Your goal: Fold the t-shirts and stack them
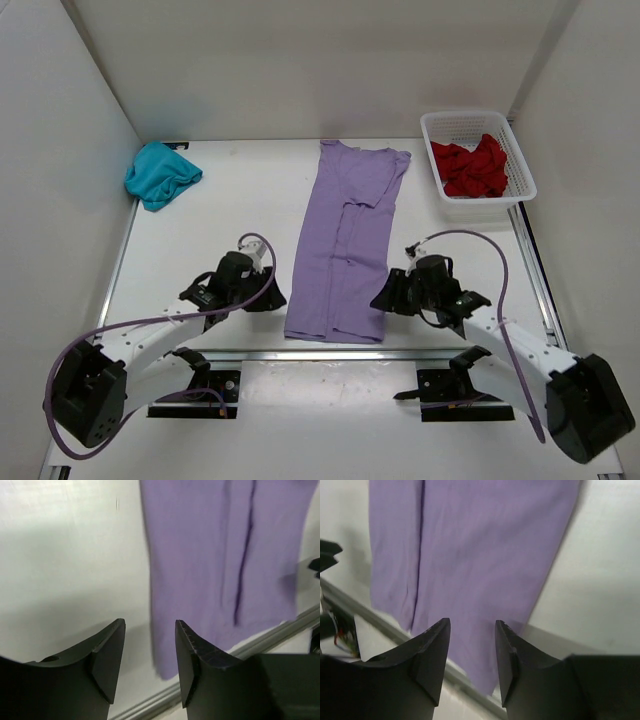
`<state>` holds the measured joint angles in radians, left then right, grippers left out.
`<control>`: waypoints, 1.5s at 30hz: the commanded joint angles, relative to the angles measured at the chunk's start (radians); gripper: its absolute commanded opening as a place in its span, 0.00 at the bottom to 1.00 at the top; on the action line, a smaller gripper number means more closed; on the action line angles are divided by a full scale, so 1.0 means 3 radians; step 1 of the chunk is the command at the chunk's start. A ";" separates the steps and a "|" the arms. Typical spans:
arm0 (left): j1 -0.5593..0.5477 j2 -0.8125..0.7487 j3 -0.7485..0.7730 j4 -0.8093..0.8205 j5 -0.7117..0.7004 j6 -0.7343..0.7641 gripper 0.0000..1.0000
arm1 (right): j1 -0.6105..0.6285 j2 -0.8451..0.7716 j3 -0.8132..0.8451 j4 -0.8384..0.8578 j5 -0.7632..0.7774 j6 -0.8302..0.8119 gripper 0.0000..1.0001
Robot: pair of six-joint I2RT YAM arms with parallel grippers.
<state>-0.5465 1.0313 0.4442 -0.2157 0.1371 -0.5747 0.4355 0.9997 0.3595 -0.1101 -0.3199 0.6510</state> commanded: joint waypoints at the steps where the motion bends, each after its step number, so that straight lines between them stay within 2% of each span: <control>1: -0.0121 -0.0119 -0.0207 -0.0406 0.0033 0.0029 0.56 | 0.0281 -0.0411 -0.0140 -0.0680 0.0401 0.0273 0.38; 6: -0.0193 -0.0099 -0.0289 -0.0488 0.0115 0.0024 0.62 | 0.0363 -0.0898 -0.0385 -0.0840 0.0310 0.0535 0.38; 9: -0.0234 -0.0043 -0.0340 -0.0268 0.0396 -0.0002 0.67 | 0.0450 -0.0939 -0.0467 -0.0871 0.0299 0.0637 0.37; 13: -0.0418 0.0182 -0.0340 -0.0079 0.0422 -0.0079 0.70 | 0.0532 -0.0878 -0.0508 -0.0744 0.0238 0.0673 0.33; 16: -0.0494 0.0295 -0.0356 0.0023 0.0473 -0.0145 0.61 | 0.0522 -0.0832 -0.0569 -0.0651 0.0131 0.0694 0.24; 20: -0.0551 0.0341 -0.0340 -0.0022 0.0499 -0.0120 0.51 | 0.0609 -0.0903 -0.0518 -0.0697 0.0227 0.0750 0.21; 22: -0.0556 0.0356 -0.0346 -0.0028 0.0545 -0.0099 0.45 | 0.0579 -0.0883 -0.0554 -0.0661 0.0182 0.0734 0.07; 24: -0.0541 0.0382 -0.0356 0.0033 0.0667 -0.0089 0.22 | 0.0563 -0.0837 -0.0539 -0.0615 0.0080 0.0709 0.00; 27: -0.0561 0.0311 -0.0386 0.0085 0.0709 -0.0150 0.05 | 0.0787 -0.0847 -0.0478 -0.0732 0.0197 0.0795 0.00; 29: -0.0597 0.0132 -0.0392 -0.0078 0.0617 -0.0180 0.00 | 0.1022 -0.0888 -0.0421 -0.0819 0.0217 0.0933 0.00; 31: -0.0602 -0.0143 -0.0519 -0.0221 0.0642 -0.0242 0.00 | 0.1400 -0.0908 -0.0411 -0.0896 0.0258 0.1153 0.00; 36: -0.0480 -0.0763 -0.0535 -0.0814 0.0821 -0.0324 0.00 | 0.1729 -0.1021 -0.0080 -0.1192 0.0411 0.1297 0.00; 39: -0.0377 -0.0718 -0.0367 -0.0785 0.0923 -0.0329 0.00 | 0.1505 -0.1011 0.0044 -0.1178 0.0336 0.1088 0.00; 42: -0.0362 -0.0519 -0.0060 -0.0697 0.0806 -0.0232 0.00 | 0.1019 -0.0975 0.0125 -0.1131 0.0177 0.0689 0.00; 45: -0.0132 -0.0197 0.0262 -0.0509 0.0801 -0.0191 0.00 | 0.0341 -0.0858 0.0294 -0.1157 -0.0042 0.0147 0.00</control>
<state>-0.6369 0.9203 0.4259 -0.4362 0.3756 -0.6525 0.6651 0.7208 0.3870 -0.4561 -0.2714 0.8551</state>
